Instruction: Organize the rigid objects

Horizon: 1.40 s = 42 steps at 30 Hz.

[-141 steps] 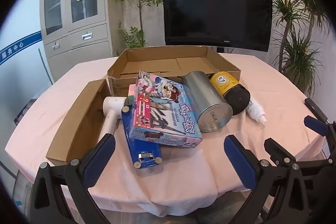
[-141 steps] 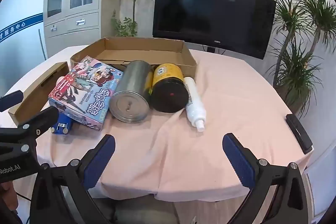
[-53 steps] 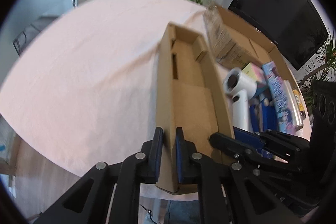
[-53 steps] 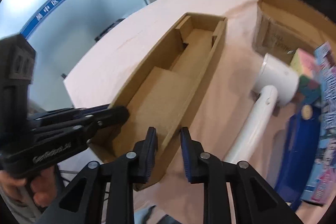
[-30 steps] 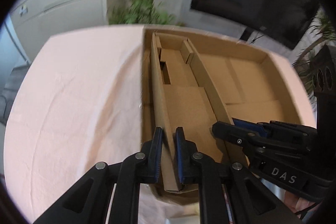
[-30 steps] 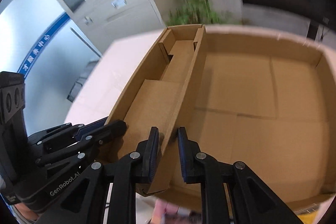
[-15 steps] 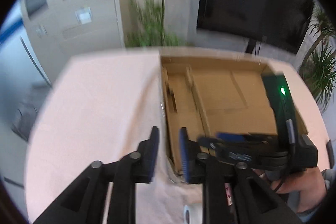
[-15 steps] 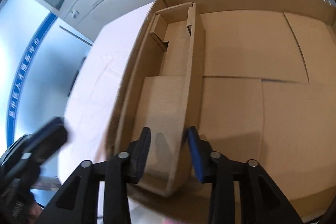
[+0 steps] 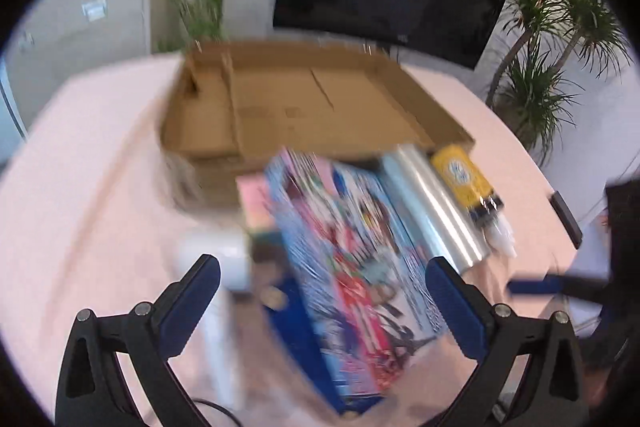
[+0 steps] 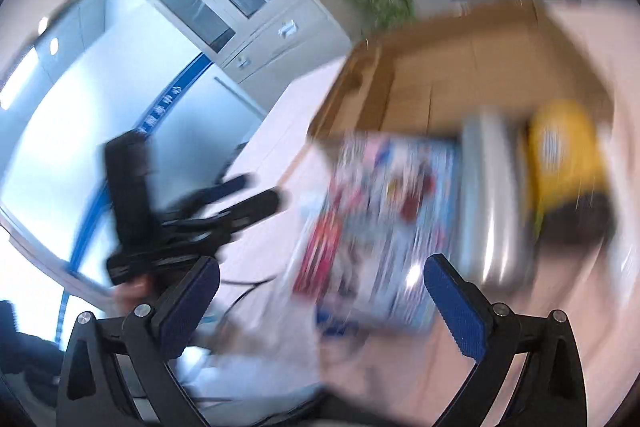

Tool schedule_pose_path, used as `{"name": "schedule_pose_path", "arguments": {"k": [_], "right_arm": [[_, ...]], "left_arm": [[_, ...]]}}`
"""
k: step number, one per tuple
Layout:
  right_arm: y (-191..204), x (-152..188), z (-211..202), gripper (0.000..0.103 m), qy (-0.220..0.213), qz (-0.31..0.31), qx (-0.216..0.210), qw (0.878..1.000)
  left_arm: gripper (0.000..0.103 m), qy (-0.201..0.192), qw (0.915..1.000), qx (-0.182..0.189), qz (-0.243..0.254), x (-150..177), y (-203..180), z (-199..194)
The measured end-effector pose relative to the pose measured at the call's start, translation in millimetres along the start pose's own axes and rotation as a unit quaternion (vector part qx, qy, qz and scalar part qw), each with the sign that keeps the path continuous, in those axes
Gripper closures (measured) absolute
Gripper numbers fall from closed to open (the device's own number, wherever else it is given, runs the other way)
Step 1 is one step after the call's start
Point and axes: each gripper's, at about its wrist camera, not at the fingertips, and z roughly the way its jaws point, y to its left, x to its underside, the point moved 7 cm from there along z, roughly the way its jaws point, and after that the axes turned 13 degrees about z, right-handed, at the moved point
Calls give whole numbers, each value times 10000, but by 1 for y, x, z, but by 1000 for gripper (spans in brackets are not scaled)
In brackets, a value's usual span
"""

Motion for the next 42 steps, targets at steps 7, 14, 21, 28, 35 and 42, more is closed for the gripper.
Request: {"name": "schedule_pose_path", "arguments": {"k": [7,14,21,28,35,42], "right_arm": [[-65,-5,61,14,383,831,179,9956],[-73,-11,112,20,741,758,230,9941],[-30,-20,110,26,514,201,500,9972],[18,-55,71,29,-79,-380,286,9988],[27,-159,55,29,-298,-763,470,9955],[-35,-233,95,29,486,-278,744,9957]], "left_arm": [[9,363,9993,-25,-5,-12,0,33],[36,793,9963,207,-269,4,6,58],[45,448,9986,27,-288,0,8,19],[49,-570,9980,-276,0,-75,8,-44],[52,-814,9967,50,49,-169,32,-13],[55,-67,9963,578,-626,-171,71,83]]}}
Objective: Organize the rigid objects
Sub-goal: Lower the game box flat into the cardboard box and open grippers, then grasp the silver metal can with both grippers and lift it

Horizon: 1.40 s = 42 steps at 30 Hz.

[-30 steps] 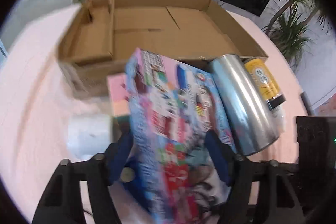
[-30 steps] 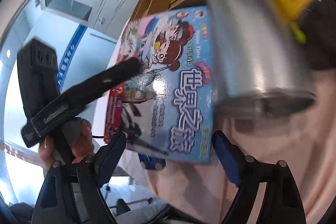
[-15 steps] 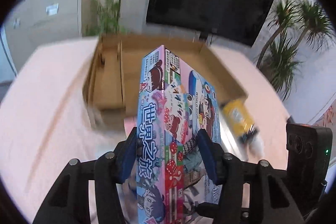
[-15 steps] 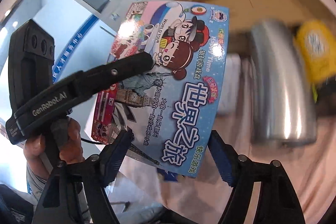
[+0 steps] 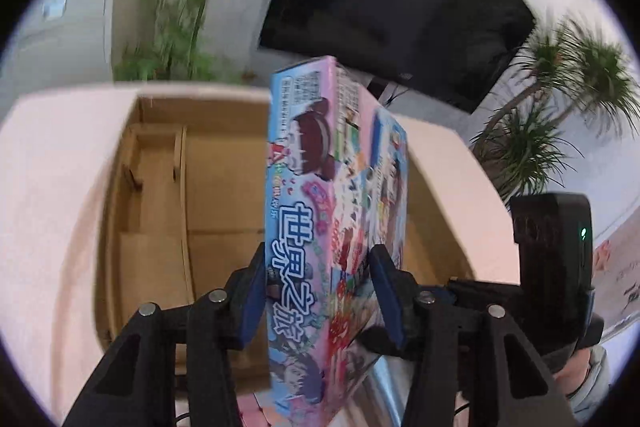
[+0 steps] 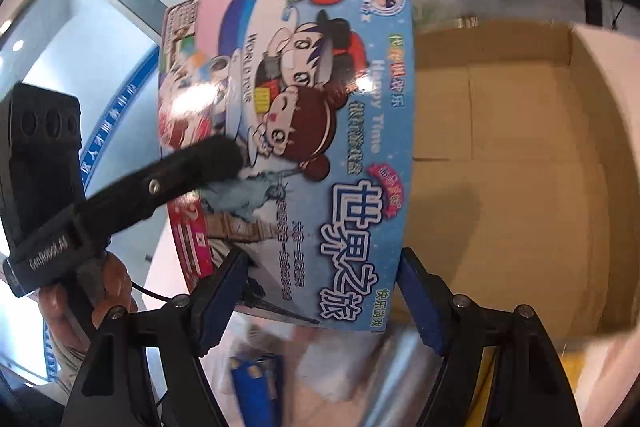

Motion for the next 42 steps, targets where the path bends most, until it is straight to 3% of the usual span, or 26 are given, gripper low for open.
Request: {"name": "schedule_pose_path", "arguments": {"k": [4,8,11,16,18,21,23,24,26,28,30,31,35,38,39,42], "right_arm": [[-26,9,43,29,891,196,78,9958],[-36,22,63,31,1341,377,26,9902],[-39,25,70,30,1550,541,19,9864],[-70,-17,82,32,1534,688,233,9855],[-84,-16,93,42,1534,670,423,9850],[-77,-10,72,43,1194,563,446,9902],[-49,2,41,32,699,387,289,9964],[-46,9,11,4,279,222,331,9988],[-47,33,-47,0,-513,113,560,9970],[-49,53,-77,0,-734,239,574,9954],[-41,91,-91,2,-652,213,541,9962],[-35,108,-91,8,-635,181,557,9963],[-30,159,-78,27,-392,456,471,9971],[-30,183,-59,33,-241,399,754,9961],[-34,190,-53,40,-153,435,827,9955],[-37,199,-44,40,-51,476,684,9965]], "left_arm": [[55,565,9977,-110,-357,28,27,39],[58,953,9944,-346,-310,43,36,52],[57,993,9931,-601,-153,46,39,42],[55,498,9939,-958,202,41,36,-11],[55,290,9931,-1096,305,42,35,-33],[48,-199,9880,-1442,517,43,25,-71],[14,-597,9826,-1629,668,44,18,-88],[14,-889,9792,-1657,766,46,7,-97],[13,-1151,9791,-1428,881,57,-17,-108],[13,-1063,9867,-996,715,72,-34,-102],[13,-806,9948,-403,478,86,-50,-87],[13,-602,9975,-88,358,93,-57,-76],[13,-105,9986,492,-133,110,-65,-53],[13,54,9975,672,-229,119,-71,-46],[13,100,9972,698,-256,122,-73,-42],[13,517,9932,950,-419,141,-81,-22]]}}
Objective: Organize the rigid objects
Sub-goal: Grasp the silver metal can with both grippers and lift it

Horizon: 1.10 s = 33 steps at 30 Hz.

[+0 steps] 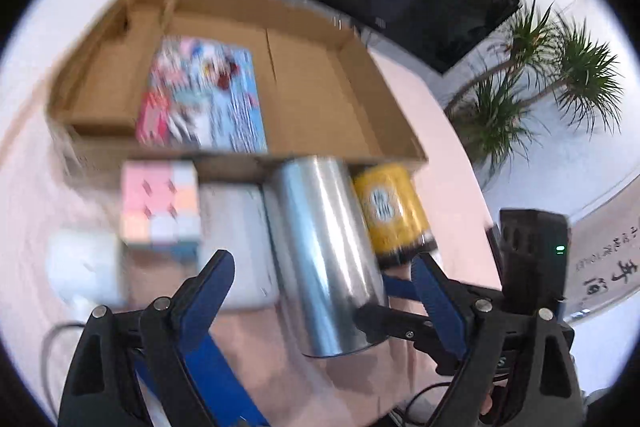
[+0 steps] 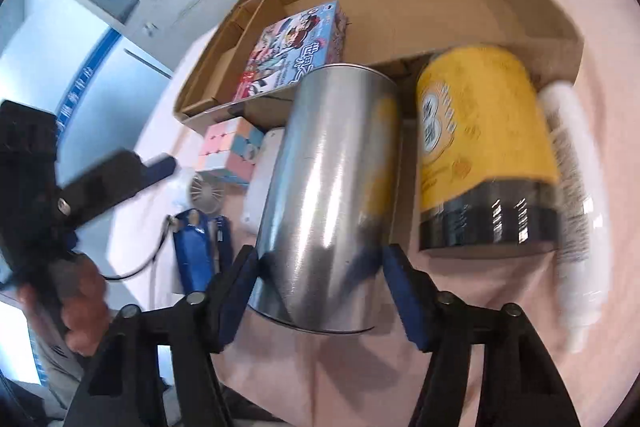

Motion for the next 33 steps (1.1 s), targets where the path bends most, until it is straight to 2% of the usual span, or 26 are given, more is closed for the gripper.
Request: {"name": "schedule_pose_path", "arguments": {"k": [3,5,8,9,12,15,17,22,25,27,29,33], "right_arm": [[4,12,3,41,134,-117,3,9998],[3,21,7,39,425,15,-206,9989],[0,13,14,27,669,164,-323,9971],[-1,11,20,19,728,213,-312,9966],[1,7,30,17,884,249,-384,9950],[13,4,34,17,756,59,-212,9969],[23,1,18,18,563,-69,-281,9980],[72,-46,-34,18,-171,-803,-464,9955],[91,-95,-52,18,-410,-1161,-514,9911],[94,-131,-50,18,-344,-1210,-483,9909],[89,-158,-40,18,-149,-1179,-463,9918],[59,-191,-3,19,399,-887,-374,9946]], "left_arm": [[13,240,9995,140,-135,12,-8,17],[13,409,9987,215,-199,15,-10,29],[17,738,9963,298,-316,17,-9,50],[20,850,9952,341,-353,19,-9,56],[26,1070,9939,176,-195,23,-9,67],[26,942,9953,89,-219,19,-8,57],[26,675,9975,74,-179,7,-14,37],[26,-308,9983,-287,396,-61,-36,-15],[26,-523,9962,-447,538,-114,-31,-17],[26,-425,9968,-468,499,-144,-21,-1],[26,-236,9982,-426,363,-159,-6,15],[26,381,9991,-161,-113,-161,32,69]]}}
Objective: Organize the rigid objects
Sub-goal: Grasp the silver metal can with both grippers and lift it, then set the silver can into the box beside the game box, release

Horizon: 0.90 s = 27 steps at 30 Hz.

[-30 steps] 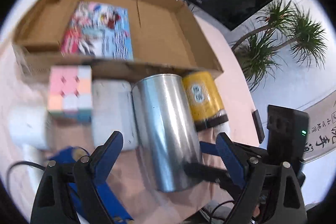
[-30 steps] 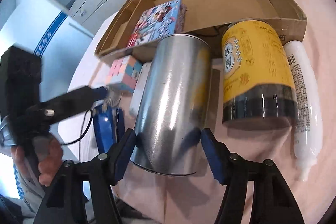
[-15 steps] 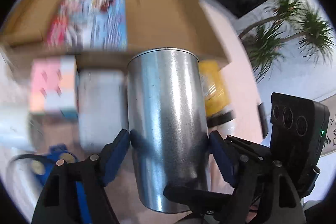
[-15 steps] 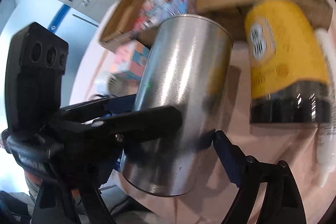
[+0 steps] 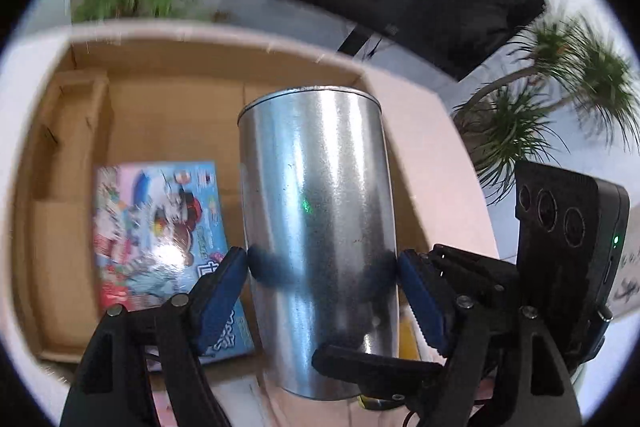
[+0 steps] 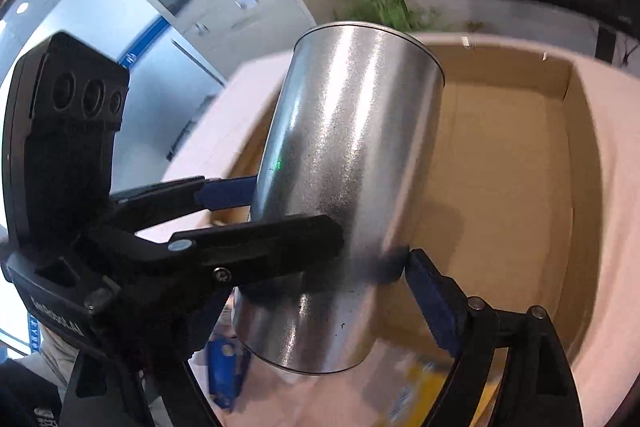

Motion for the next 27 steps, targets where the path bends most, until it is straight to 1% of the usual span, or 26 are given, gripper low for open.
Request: {"name": "schedule_pose_path", "arguments": {"k": [3,5,7,9,10,12,13,14,15,16,17,18,19,20,22,23,24,25,27], "right_arm": [[-32,0,29,19,352,330,31,9988],[-47,7,46,20,558,494,99,9972],[-58,13,57,20,666,600,205,9958],[-62,13,58,18,609,700,192,9955],[-63,14,56,18,607,754,194,9951],[-63,17,46,17,519,777,271,9953],[-59,22,35,17,430,700,263,9963],[-55,24,25,17,301,628,230,9973],[-53,29,5,16,64,846,236,9961],[-51,36,-16,12,-141,811,199,9964],[-52,48,-41,9,-386,782,170,9960],[-54,58,-56,5,-509,780,175,9955],[-60,71,-70,4,-554,817,163,9950],[-64,81,-76,4,-549,887,141,9944],[-83,107,-85,6,-484,1060,225,9929],[-86,120,-83,8,-407,1112,308,9925],[-92,132,-79,13,-271,1173,353,9921],[-97,140,-76,18,-158,1204,364,9919],[-103,153,-65,20,76,1190,410,9920]], "left_arm": [[26,435,9979,241,-417,15,22,38],[27,663,9956,269,-598,26,31,55],[27,751,9946,260,-670,34,36,64],[28,734,9950,233,-628,35,35,63],[28,744,9954,163,-576,36,34,61],[28,686,9970,-166,-330,38,29,50],[28,601,9972,-395,-183,41,26,38],[28,472,9976,-501,-73,42,20,25],[28,309,9979,-562,0,48,13,10],[28,131,9984,-551,21,56,5,-6],[24,-18,9989,-469,11,64,-2,-18],[22,-106,9992,-379,-20,74,-9,-27],[22,-96,9995,-290,-21,88,-16,-30],[22,-39,9999,-125,-38,101,-24,-29],[22,154,9993,257,-206,119,-36,-17],[22,263,9984,422,-255,125,-41,-8],[22,364,9972,567,-317,130,-45,3],[22,458,9954,736,-416,134,-50,15],[22,743,9898,1104,-508,139,-55,42]]}}
